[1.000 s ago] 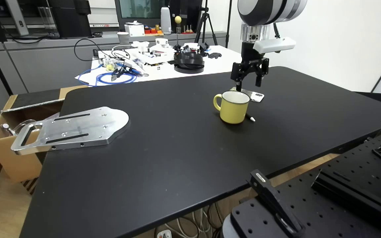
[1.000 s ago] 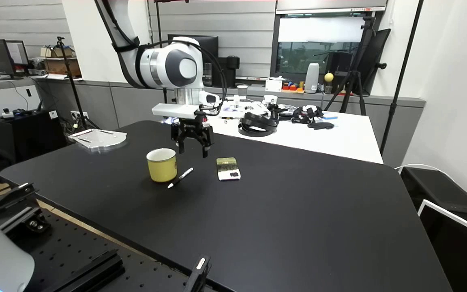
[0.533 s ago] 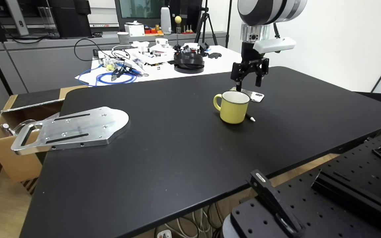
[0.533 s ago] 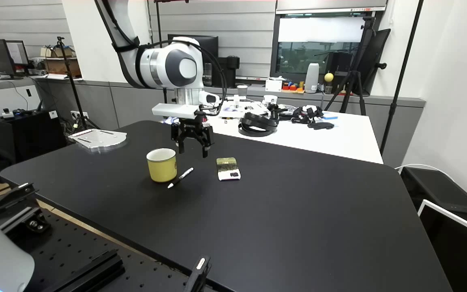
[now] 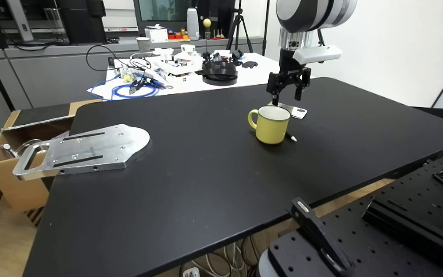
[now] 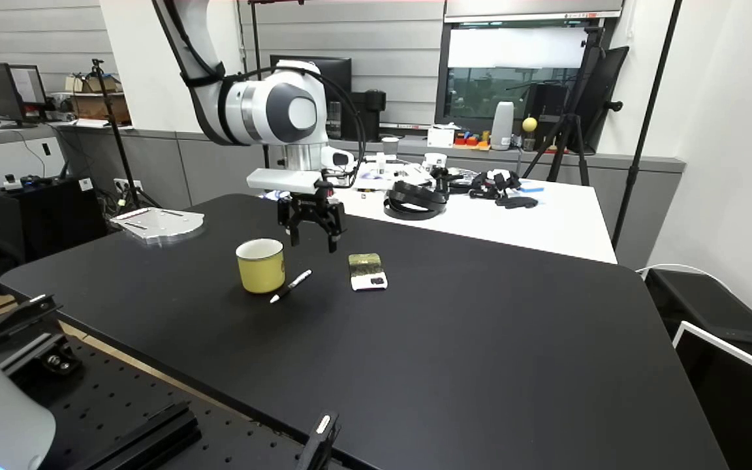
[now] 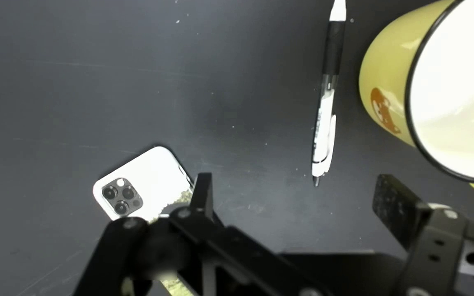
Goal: Put the pen in the cup
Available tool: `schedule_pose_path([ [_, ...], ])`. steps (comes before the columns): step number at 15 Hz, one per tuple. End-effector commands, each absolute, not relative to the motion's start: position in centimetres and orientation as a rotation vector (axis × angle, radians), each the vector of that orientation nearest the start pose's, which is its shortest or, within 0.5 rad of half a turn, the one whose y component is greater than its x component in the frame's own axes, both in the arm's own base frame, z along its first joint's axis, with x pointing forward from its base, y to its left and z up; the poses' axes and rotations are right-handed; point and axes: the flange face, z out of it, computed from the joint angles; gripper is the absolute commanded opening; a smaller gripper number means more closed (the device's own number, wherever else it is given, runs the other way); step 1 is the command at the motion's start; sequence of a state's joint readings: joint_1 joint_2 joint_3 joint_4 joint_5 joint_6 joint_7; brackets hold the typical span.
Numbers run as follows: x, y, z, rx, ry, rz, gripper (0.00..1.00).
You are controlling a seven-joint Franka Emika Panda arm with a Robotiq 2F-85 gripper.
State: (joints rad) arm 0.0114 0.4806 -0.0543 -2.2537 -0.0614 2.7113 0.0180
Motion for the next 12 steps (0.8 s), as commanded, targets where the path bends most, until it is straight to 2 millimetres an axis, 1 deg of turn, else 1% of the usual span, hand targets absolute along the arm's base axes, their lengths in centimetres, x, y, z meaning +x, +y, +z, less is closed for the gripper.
schedule_pose_path([
  [1,53.7,-2.4,13.8,-3.183,-0.004,-0.033,1.00],
  [5,53.7,-2.3,12.3,-3.180,-0.007,-0.044,1.00],
  [12,53.2,-1.9,10.3,-3.173,0.000,-0.001,1.00],
])
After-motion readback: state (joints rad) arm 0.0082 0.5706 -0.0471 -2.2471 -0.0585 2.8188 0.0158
